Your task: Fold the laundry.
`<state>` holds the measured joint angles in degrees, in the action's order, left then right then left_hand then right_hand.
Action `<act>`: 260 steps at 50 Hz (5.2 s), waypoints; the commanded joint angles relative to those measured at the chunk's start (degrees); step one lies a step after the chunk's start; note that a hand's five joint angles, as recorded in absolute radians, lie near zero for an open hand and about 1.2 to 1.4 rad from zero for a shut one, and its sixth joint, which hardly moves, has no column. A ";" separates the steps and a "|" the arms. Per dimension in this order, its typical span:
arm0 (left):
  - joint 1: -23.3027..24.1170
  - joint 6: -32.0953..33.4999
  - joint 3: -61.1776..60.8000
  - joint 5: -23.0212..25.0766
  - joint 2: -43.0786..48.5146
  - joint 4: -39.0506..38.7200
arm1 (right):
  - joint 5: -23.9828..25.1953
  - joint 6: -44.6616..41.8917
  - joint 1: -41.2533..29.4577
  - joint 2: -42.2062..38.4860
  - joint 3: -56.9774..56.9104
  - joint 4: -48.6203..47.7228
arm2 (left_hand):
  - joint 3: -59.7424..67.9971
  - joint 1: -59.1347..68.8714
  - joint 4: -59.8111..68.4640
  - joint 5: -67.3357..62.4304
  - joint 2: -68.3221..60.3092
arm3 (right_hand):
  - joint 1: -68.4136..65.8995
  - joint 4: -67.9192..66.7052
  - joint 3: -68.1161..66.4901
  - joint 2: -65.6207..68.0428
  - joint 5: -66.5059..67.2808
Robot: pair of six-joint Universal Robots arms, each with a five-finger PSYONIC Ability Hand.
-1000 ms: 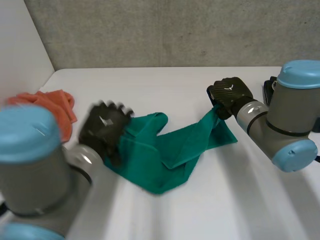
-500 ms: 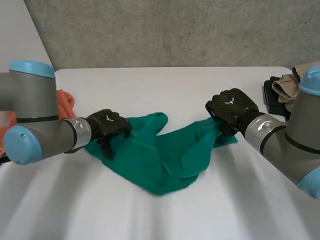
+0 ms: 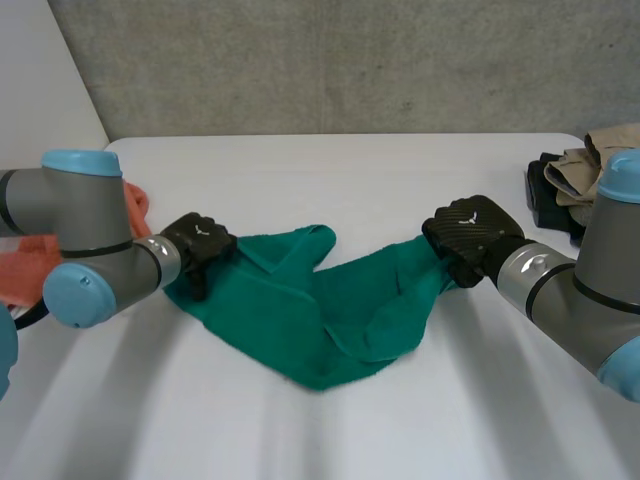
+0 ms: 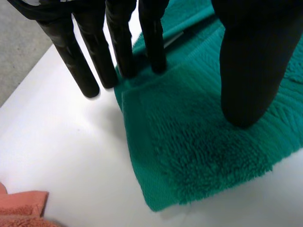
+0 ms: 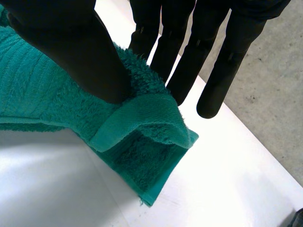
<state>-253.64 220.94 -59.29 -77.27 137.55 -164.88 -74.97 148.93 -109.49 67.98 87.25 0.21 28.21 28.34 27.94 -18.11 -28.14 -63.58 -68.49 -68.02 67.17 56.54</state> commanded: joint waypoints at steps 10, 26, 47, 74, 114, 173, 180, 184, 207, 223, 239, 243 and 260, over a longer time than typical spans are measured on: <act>-0.54 0.90 -0.82 -0.68 -1.84 0.35 | -0.44 -0.22 1.73 0.40 -1.38 0.31 | 51.79 51.66 52.06 -51.89 -51.86 | -16.42 -11.51 -11.98 12.83 13.46; -2.03 1.25 -9.80 2.83 -8.36 -4.93 | 0.26 -1.98 3.23 1.37 -4.02 6.11 | -7.41 -7.54 -7.14 7.31 7.34 | -16.42 -11.51 -11.98 12.83 13.46; -2.91 0.72 -2.41 2.39 0.70 -4.31 | -0.01 -2.33 3.14 -0.92 -2.26 3.92 | 51.78 51.65 52.05 -51.88 -51.85 | -16.42 -11.51 -11.98 12.83 13.46; -11.87 -7.01 -25.52 2.22 -40.70 2.28 | -6.07 -21.93 10.96 6.83 -12.90 32.22 | 51.79 51.66 52.06 -51.89 -51.86 | -16.42 -11.51 -11.98 12.83 13.46; -7.13 -22.48 -10.28 -8.34 -18.02 -42.54 | -7.75 -1.54 7.71 -13.30 -28.03 -16.05 | 51.79 51.66 52.06 -51.89 -51.86 | -16.42 -11.51 -11.98 12.83 13.46; -11.70 -14.31 -16.04 1.78 -14.86 -1.41 | -1.59 -14.90 14.74 -4.08 -5.60 10.60 | 2.51 2.39 2.79 -2.62 -2.59 | 37.10 42.01 41.54 -40.69 -40.06; -9.59 -12.11 -15.68 0.81 -10.64 -1.23 | -1.32 -12.36 15.62 -3.47 -4.72 11.21 | 13.25 13.13 13.53 -13.36 -13.33 | 37.09 42.01 41.53 -40.69 -40.06; -8.98 -11.49 -14.98 -0.68 -10.37 -2.46 | -0.80 -11.47 15.97 -2.94 -4.37 13.75 | 51.74 51.62 52.01 -51.84 -51.82 | 36.93 41.84 41.37 -40.52 -39.89; -7.04 -13.07 -18.06 -4.38 -16.97 -12.39 | 2.63 -14.46 12.90 -15.22 -13.93 8.93 | 51.79 51.66 52.06 -51.89 -51.86 | 35.92 40.83 40.36 -39.51 -38.88; -7.39 -14.57 -16.12 -4.38 -17.67 -12.22 | 1.23 -14.46 10.35 -27.81 -28.80 8.23 | 51.79 51.66 52.06 -51.89 -51.86 | 7.38 12.29 11.82 -10.97 -10.34; -12.22 -15.98 -26.92 0.09 -41.80 1.12 | -0.62 -16.13 15.53 -0.76 -18.96 15.68 | 51.79 51.66 52.06 -51.89 -51.86 | -16.42 -11.51 -11.98 12.83 13.46; -13.89 -16.59 -27.98 2.91 -50.60 2.81 | -0.18 -14.82 16.68 6.80 -19.84 23.41 | 51.79 51.66 52.06 -51.89 -51.86 | -16.42 -11.51 -11.98 12.83 13.46; -9.24 -9.39 -14.48 -4.72 -23.93 1.23 | -9.84 -21.06 12.11 -12.41 -26.51 30.02 | 51.79 51.66 52.06 -51.89 -51.86 | -16.42 -11.51 -11.98 12.83 13.46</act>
<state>-265.91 205.00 -84.61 -76.77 95.56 -163.02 -79.53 130.26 -94.40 66.17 67.15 30.54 68.18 66.33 68.73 -56.38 -68.52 -63.49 -68.47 -67.90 67.20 57.12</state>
